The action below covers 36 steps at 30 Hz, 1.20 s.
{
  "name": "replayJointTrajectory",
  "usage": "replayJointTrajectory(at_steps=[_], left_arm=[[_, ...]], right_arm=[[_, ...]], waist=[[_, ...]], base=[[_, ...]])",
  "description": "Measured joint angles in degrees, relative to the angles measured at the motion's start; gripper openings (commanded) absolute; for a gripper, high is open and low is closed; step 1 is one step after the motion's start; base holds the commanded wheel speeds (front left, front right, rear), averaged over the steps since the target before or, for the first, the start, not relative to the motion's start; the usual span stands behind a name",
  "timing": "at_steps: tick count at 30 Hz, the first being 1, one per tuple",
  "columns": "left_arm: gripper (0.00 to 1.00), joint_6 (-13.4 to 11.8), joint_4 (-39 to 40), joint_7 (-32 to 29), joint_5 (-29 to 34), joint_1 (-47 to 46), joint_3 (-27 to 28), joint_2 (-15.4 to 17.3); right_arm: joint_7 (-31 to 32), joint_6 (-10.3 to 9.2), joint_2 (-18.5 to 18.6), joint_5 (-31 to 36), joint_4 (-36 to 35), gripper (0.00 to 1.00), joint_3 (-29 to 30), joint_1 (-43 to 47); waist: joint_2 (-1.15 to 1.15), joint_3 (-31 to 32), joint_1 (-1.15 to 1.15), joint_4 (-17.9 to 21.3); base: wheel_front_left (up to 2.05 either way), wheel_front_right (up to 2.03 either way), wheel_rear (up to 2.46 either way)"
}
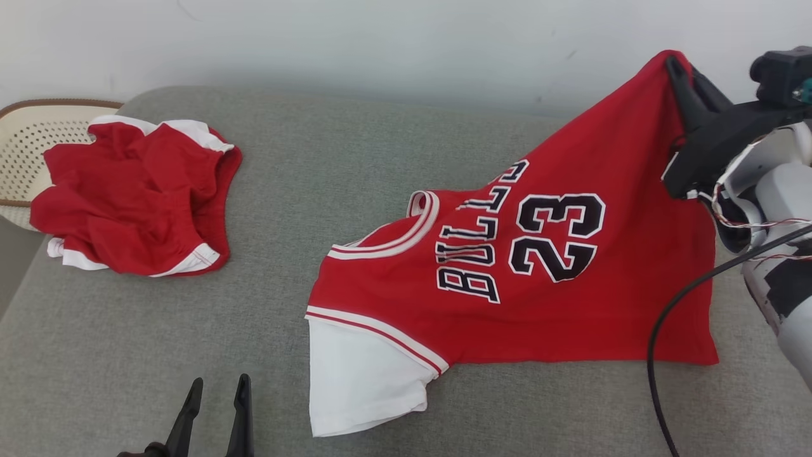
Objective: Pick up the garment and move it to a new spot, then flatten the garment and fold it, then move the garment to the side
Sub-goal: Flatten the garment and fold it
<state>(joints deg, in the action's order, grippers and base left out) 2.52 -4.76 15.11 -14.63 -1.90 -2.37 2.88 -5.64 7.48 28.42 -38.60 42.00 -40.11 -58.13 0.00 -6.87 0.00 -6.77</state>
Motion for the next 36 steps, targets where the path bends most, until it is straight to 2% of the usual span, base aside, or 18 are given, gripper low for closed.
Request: replayJointTrajectory(at_steps=[5, 6, 7, 15, 20, 25, 30, 36], left_arm=[[1.0, 0.01, -0.44, 0.0, -0.48, -0.17, -0.24, 0.01], [1.0, 0.15, -0.54, 0.0, -0.48, -0.38, -0.29, 0.01], [1.0, 0.15, -0.57, 0.0, -0.51, -0.52, -0.4, 0.01], [1.0, 0.08, -0.83, 0.0, -0.55, -0.37, -0.21, 0.0], [1.0, 0.01, -0.7, 0.0, -0.45, 0.59, -0.25, 0.0], [1.0, -0.05, -0.56, 0.0, -0.44, 0.76, -0.43, -0.01], [1.0, -0.18, -0.19, 0.0, -0.46, 1.09, -0.56, 0.0], [1.0, -0.43, 0.08, 0.0, -0.47, 1.82, -0.4, 0.0]], right_arm=[[1.24, 0.0, -0.83, -0.73, 4.43, 0.0, -3.49, -1.3], [0.75, 0.0, -0.82, -0.77, 5.79, 0.31, -3.64, -1.35], [-0.16, 0.0, -0.75, -0.67, 7.24, 1.0, -3.79, -1.44], [-5.91, 0.0, -1.13, 0.15, 15.43, 1.0, -3.71, -1.5], [-8.6, 0.0, -0.99, -0.91, 15.91, 1.0, -1.08, 0.3], [-9.27, 0.0, 1.07, -2.52, 12.4, 1.0, 2.25, 5.97], [-9.34, 0.0, 3.26, -1.6, 4.54, 1.0, 8.46, 15.77], [-9.36, 0.0, 2.44, 1.93, -6.09, 1.0, 18.04, 30.5]], waist=[[0.0, -0.06, 0.0, -1.05], [0.0, -0.09, 0.0, -1.24], [0.0, -0.11, 0.0, -1.4], [0.0, 0.68, 0.0, -0.93], [0.0, 1.54, 0.0, 0.41], [0.0, 2.46, 0.0, 1.7], [0.0, 2.93, -0.01, 2.55], [0.0, 3.13, -0.01, 3.11]], base=[[0.0, 0.0, 0.0], [0.0, 0.0, 0.0], [0.0, 0.0, 0.0], [0.0, 0.0, 0.0], [0.0, 0.0, 0.0], [0.0, 0.0, 0.0], [0.0, 0.0, 0.0], [0.0, 0.0, 0.0]])
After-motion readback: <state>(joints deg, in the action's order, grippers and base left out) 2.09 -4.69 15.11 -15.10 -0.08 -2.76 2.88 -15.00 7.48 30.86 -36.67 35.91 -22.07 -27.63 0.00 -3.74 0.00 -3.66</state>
